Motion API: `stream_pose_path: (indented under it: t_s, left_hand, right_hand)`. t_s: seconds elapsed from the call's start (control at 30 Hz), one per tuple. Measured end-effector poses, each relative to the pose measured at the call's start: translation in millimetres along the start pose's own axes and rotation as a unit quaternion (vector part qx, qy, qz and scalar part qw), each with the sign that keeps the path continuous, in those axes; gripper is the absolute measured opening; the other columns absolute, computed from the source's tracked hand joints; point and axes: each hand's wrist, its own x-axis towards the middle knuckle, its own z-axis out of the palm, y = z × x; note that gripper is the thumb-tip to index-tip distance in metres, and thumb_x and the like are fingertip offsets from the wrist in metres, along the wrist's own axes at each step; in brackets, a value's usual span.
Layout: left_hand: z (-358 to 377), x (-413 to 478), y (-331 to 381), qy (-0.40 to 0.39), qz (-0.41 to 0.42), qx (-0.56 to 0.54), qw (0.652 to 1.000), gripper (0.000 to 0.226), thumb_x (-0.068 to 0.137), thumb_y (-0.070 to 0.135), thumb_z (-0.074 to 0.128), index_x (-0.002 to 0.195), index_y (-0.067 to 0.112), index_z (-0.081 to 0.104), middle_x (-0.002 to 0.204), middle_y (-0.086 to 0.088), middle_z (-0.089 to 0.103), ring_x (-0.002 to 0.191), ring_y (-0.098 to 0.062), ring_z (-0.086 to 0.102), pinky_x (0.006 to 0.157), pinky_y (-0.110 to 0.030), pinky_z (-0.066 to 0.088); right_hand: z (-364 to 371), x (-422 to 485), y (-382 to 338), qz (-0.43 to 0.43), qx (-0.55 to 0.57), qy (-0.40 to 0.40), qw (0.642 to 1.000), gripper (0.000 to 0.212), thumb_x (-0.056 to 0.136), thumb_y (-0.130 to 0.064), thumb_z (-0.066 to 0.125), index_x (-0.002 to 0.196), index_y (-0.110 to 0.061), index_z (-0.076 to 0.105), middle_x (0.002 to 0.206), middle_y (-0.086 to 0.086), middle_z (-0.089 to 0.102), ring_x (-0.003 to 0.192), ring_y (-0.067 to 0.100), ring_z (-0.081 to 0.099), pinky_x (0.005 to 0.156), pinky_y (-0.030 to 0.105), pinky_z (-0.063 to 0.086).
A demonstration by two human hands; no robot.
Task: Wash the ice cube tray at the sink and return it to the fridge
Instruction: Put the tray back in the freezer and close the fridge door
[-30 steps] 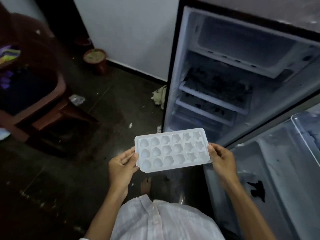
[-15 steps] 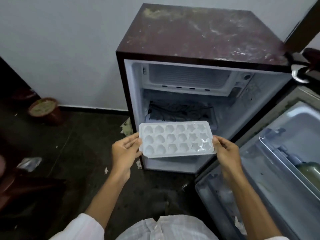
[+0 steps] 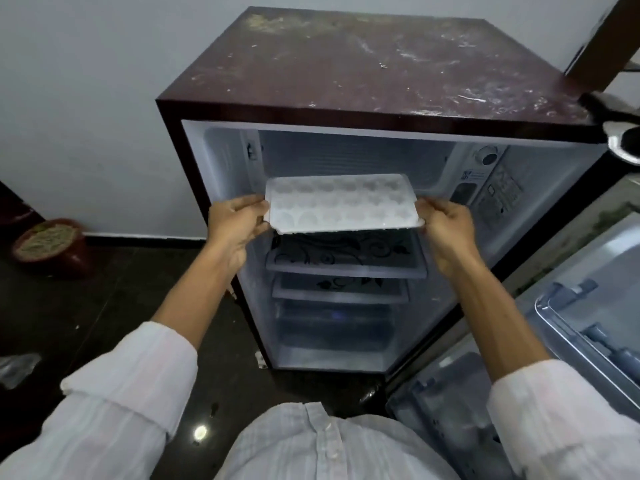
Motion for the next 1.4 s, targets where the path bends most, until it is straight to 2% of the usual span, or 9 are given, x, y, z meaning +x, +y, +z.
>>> stream_pose_path:
  t_s: [0.13, 0.23, 0.4, 0.6, 0.7, 0.87, 1.07, 1.27, 1.4]
  left_hand:
    - [21.1, 24.1, -3.5, 0.004, 0.052, 0.019, 0.998, 0.022, 0.091, -0.005, 0.062, 0.110, 0.006, 0.067, 0.088, -0.002, 0.070, 0.072, -0.006, 0.068, 0.060, -0.015, 0.056]
    - [33.2, 45.6, -15.1, 0.008, 0.073, 0.037, 0.997, 0.024, 0.088, 0.000, 0.063, 0.106, 0.015, 0.071, 0.098, -0.004, 0.074, 0.089, -0.016, 0.072, 0.080, -0.029, 0.061]
    - [50.7, 71.4, -18.5, 0.000, 0.112, 0.069, 0.991, 0.027, 0.089, -0.004, 0.052, 0.090, 0.012, 0.074, 0.096, -0.007, 0.075, 0.086, -0.016, 0.070, 0.079, -0.031, 0.059]
    - [65.2, 112.1, -13.2, 0.000, 0.106, 0.099, 0.989, 0.024, 0.086, -0.005, 0.055, 0.079, 0.009, 0.074, 0.085, -0.007, 0.074, 0.076, -0.020, 0.071, 0.063, -0.026, 0.061]
    - [73.4, 121.4, -10.9, 0.005, 0.119, 0.112, 0.987, 0.018, 0.086, -0.002, 0.059, 0.078, 0.009, 0.070, 0.078, -0.004, 0.069, 0.069, -0.017, 0.066, 0.050, -0.018, 0.052]
    - [83.2, 144.2, -10.3, 0.015, 0.100, 0.129, 0.986, 0.014, 0.088, 0.002, 0.057, 0.077, 0.006, 0.066, 0.083, -0.008, 0.068, 0.070, -0.018, 0.063, 0.045, -0.014, 0.043]
    - [96.1, 160.7, -1.4, 0.024, 0.099, 0.182, 0.978, 0.017, 0.098, 0.006, 0.050, 0.096, -0.001, 0.066, 0.096, -0.010, 0.067, 0.061, -0.008, 0.053, 0.030, -0.011, 0.033]
    - [108.2, 168.8, 3.4, 0.015, 0.088, 0.192, 0.977, 0.025, 0.099, 0.001, 0.044, 0.112, -0.008, 0.064, 0.113, -0.018, 0.067, 0.090, -0.021, 0.062, 0.077, -0.031, 0.055]
    - [111.6, 173.7, 1.7, 0.018, 0.107, 0.204, 0.973, 0.028, 0.100, 0.005, 0.044, 0.116, -0.002, 0.065, 0.113, -0.012, 0.066, 0.096, -0.021, 0.062, 0.075, -0.024, 0.049]
  right_hand:
    - [9.9, 22.0, -5.5, 0.005, 0.003, 0.022, 1.000, 0.030, 0.093, -0.004, 0.054, 0.077, -0.023, 0.069, 0.089, 0.004, 0.071, 0.088, 0.027, 0.068, 0.079, 0.037, 0.056]
    - [14.3, 39.4, -1.5, 0.014, 0.026, 0.032, 0.999, 0.026, 0.095, -0.003, 0.052, 0.082, -0.016, 0.070, 0.087, 0.007, 0.071, 0.082, 0.028, 0.069, 0.068, 0.040, 0.062]
    - [18.0, 66.7, 10.6, 0.015, 0.016, 0.053, 0.998, 0.018, 0.092, -0.005, 0.056, 0.092, -0.011, 0.073, 0.089, 0.006, 0.072, 0.075, 0.018, 0.066, 0.049, 0.019, 0.052]
    - [23.4, 91.8, 17.6, 0.018, 0.006, 0.071, 0.997, 0.016, 0.089, -0.003, 0.058, 0.084, -0.003, 0.073, 0.096, 0.014, 0.074, 0.088, 0.023, 0.068, 0.083, 0.039, 0.059]
    - [24.4, 100.6, 18.6, 0.002, -0.023, 0.084, 0.996, 0.022, 0.086, -0.001, 0.055, 0.096, 0.011, 0.070, 0.100, 0.022, 0.072, 0.083, 0.023, 0.066, 0.073, 0.035, 0.057]
    - [25.7, 112.8, 14.3, -0.008, -0.081, 0.079, 0.994, 0.018, 0.089, -0.002, 0.056, 0.093, 0.001, 0.073, 0.086, 0.008, 0.071, 0.084, 0.024, 0.069, 0.083, 0.042, 0.060]
    - [31.0, 127.4, 9.4, -0.021, -0.103, 0.076, 0.992, 0.025, 0.081, -0.013, 0.050, 0.089, -0.004, 0.072, 0.095, 0.011, 0.072, 0.089, 0.025, 0.068, 0.081, 0.039, 0.060]
    - [39.6, 147.7, 5.0, -0.037, -0.130, 0.083, 0.987, 0.029, 0.093, -0.010, 0.046, 0.107, 0.003, 0.068, 0.108, 0.013, 0.068, 0.095, 0.023, 0.064, 0.069, 0.025, 0.051]
    - [46.0, 160.2, 6.4, -0.068, -0.176, 0.062, 0.980, 0.023, 0.093, -0.002, 0.047, 0.088, 0.007, 0.068, 0.102, 0.021, 0.070, 0.090, 0.025, 0.066, 0.077, 0.031, 0.056]
